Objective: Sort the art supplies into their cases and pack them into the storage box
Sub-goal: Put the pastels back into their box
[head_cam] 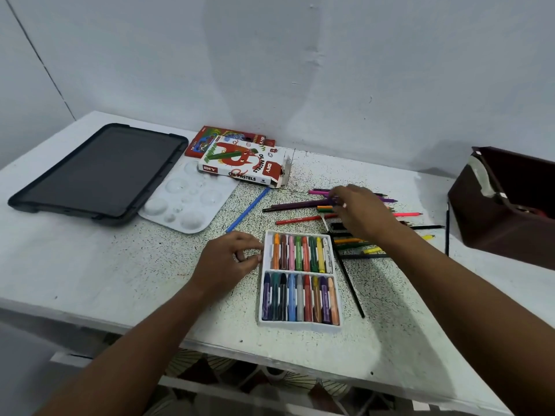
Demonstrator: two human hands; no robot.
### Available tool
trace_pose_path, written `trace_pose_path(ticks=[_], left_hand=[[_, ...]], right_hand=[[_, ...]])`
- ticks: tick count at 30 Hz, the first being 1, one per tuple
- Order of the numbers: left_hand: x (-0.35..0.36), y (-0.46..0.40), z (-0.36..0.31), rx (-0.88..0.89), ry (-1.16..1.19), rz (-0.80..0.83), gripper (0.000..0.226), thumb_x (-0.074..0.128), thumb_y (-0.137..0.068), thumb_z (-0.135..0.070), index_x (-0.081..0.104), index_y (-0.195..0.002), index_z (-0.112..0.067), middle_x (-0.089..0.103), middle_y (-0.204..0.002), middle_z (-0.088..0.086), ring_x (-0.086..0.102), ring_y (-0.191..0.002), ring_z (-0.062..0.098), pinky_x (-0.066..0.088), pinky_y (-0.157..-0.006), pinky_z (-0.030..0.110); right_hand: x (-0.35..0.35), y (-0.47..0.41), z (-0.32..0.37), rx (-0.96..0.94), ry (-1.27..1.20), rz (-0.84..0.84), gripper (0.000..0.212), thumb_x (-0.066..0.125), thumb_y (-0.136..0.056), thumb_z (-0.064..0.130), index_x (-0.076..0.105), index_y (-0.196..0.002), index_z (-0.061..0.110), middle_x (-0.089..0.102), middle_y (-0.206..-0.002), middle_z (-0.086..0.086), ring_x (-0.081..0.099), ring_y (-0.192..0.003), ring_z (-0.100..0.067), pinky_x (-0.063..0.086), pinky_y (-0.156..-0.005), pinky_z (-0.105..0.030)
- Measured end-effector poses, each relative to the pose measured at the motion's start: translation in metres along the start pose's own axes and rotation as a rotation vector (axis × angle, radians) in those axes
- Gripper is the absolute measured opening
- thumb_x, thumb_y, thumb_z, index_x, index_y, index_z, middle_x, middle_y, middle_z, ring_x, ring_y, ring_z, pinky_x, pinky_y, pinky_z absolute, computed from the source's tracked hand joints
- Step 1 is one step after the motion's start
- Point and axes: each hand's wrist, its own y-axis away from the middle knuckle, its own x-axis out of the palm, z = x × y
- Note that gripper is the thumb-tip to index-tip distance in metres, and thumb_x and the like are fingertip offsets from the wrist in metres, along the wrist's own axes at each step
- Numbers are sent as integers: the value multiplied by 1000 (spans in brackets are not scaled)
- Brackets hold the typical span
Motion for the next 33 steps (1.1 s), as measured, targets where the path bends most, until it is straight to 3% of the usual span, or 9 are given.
trace_pose_path(ticks=[2,4,7,9,12,17,21,25,33], left_hand=[[1,-1,1,-5,1,0,24,81,-75,-16,77,-95,-27,68,-96,-19,58,-64,15,48,-65,20],[1,-1,3,-4,-4,1,23,81,-75,-16,77,-95,-27,69,-97,-19,58,-67,17,44,-63,13],[0,-1,4,9,-17,-2,21,79,-74,-24,78,-95,-27,69,-96,-18,59,-70,9,42,-63,9],[-1,-2,3,21,-28,5,24,72,-71,-33,78,-94,-27,70,-96,-17,59,-68,1,44,-64,11],[-2,0,1,22,-15,9,22,75,-73,-28,78,-95,-26,69,-96,-17,61,-67,5,48,-66,16],[-1,2,2,30,-12,10,24,81,-74,-16,78,-96,-25,68,-96,-17,66,-72,12,51,-70,21],[-1,0,3,55,-35,15,23,82,-73,-18,78,-95,-25,68,-96,-17,65,-69,13,50,-67,21],[-1,0,3,50,-30,21,24,74,-71,-31,78,-93,-24,66,-94,-20,66,-70,13,47,-68,15],[-1,-1,3,40,-24,16,26,70,-70,-33,78,-92,-23,70,-95,-15,63,-64,11,41,-66,5]], right_hand=[[-10,8,25,35,-310,-7,31,59,-93,18,53,-124,20,64,-98,1,62,-85,-13,48,-73,-26],[-14,18,53,92,-634,114,29,64,-90,16,56,-118,18,70,-88,1,67,-67,-7,49,-58,-18],[0,25,82,164,-812,254,21,69,-86,12,61,-106,10,72,-78,-11,70,-62,-21,57,-56,-30],[11,23,92,177,-738,279,17,71,-85,15,64,-99,8,72,-74,-11,70,-61,-25,59,-61,-39],[20,21,100,130,-528,292,20,72,-84,26,69,-98,11,73,-83,-7,69,-67,-17,58,-71,-34],[17,25,108,66,-356,238,45,68,-87,32,57,-128,18,65,-122,-3,62,-94,-10,46,-85,-24],[11,32,104,40,-334,242,36,73,-83,30,62,-115,17,68,-109,-1,60,-85,-10,44,-72,-23],[12,46,104,-19,-261,324,48,79,-74,36,63,-116,18,63,-110,1,56,-92,-14,39,-73,-25],[28,48,102,-76,-179,216,52,78,-74,38,61,-118,17,57,-113,-3,51,-106,-20,39,-84,-31]])
